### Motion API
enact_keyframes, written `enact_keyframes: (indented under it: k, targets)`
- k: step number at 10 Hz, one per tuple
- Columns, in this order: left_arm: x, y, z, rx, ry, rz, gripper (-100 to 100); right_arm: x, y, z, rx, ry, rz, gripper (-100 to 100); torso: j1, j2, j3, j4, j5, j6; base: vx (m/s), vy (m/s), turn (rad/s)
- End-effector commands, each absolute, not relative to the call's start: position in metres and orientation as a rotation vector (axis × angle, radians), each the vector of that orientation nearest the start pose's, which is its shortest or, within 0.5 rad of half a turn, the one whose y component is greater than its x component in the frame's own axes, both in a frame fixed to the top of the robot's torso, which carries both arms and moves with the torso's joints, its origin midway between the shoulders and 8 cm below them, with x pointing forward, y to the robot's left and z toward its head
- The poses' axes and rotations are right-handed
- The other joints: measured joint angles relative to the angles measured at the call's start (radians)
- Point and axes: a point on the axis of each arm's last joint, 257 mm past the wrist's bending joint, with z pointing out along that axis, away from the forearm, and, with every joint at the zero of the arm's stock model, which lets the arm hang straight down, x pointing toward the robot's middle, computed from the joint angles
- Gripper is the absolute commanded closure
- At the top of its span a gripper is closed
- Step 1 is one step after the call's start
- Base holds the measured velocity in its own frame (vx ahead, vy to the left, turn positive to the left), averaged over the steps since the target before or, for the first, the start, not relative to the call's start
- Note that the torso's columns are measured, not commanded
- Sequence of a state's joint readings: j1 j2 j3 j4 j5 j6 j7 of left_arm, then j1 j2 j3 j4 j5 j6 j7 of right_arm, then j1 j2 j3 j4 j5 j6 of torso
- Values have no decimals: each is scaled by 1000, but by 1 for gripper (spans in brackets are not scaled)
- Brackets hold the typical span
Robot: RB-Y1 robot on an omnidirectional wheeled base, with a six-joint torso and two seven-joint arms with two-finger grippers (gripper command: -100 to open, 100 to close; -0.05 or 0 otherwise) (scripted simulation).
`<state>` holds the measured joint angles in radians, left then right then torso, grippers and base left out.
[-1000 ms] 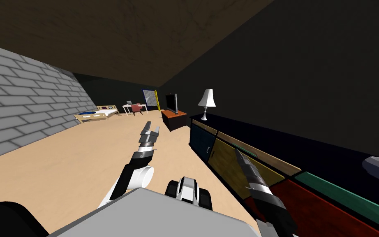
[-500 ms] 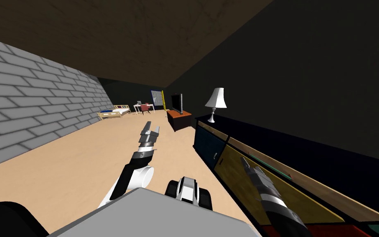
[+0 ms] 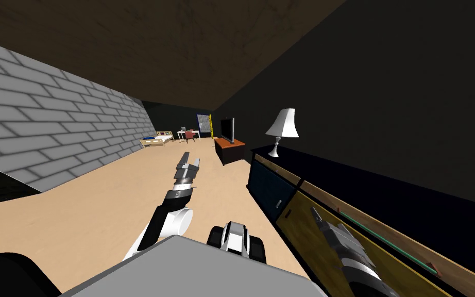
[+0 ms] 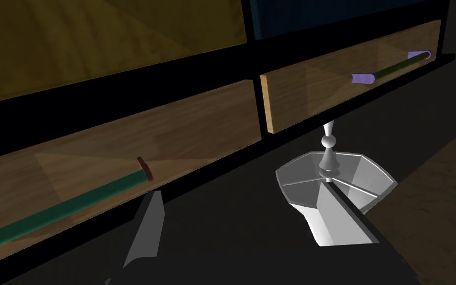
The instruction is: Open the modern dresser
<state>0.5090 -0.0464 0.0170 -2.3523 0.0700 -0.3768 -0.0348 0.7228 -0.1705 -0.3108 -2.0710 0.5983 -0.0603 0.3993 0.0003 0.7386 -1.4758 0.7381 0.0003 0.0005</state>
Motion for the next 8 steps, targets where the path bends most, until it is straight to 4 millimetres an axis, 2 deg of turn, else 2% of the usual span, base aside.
enact_keyframes:
  k: [1, 2, 3, 4, 5, 6, 7, 8]
  targets:
    - [346, 299, 30, -764, 580, -1283, 0, 289, -492, -230, 422, 1639, -290, -100, -1, -1, 0, 0, 0, -1, 85, 48, 126]
    - [346, 299, 30, -764, 580, -1283, 0, 274, -512, -240, 414, 1681, -396, -100, -1, 0, 0, 0, 0, 0, 74, 63, 213]
    - [346, 299, 30, -764, 580, -1283, 0, 273, -512, -240, 406, 1685, -405, -100, 0, 1, 1, 0, 0, -1, 65, 48, 105]
    - [346, 299, 30, -764, 580, -1283, 0, 257, -532, -248, 399, 1725, -510, -100, 0, 1, 1, 0, 0, 0, 97, 74, 221]
    - [346, 299, 30, -764, 580, -1283, 0, 257, -532, -248, 389, 1727, -519, -100, 1, -2, -1, 0, 0, -1, 90, 47, 123]
    - [345, 299, 30, -764, 580, -1283, 0, 241, -549, -254, 373, 1762, -616, -100, -1, -1, -1, 0, 0, 0, 108, 56, 208]
    - [346, 299, 30, -764, 580, -1283, 0, 239, -551, -255, 371, 1767, -631, -100, 0, -2, -1, 0, 0, -1, 89, 48, 94]
    - [345, 299, 30, -764, 580, -1283, 0, 221, -568, -261, 365, 1801, -729, -100, -1, 0, 0, 0, 0, 0, 84, 62, 207]
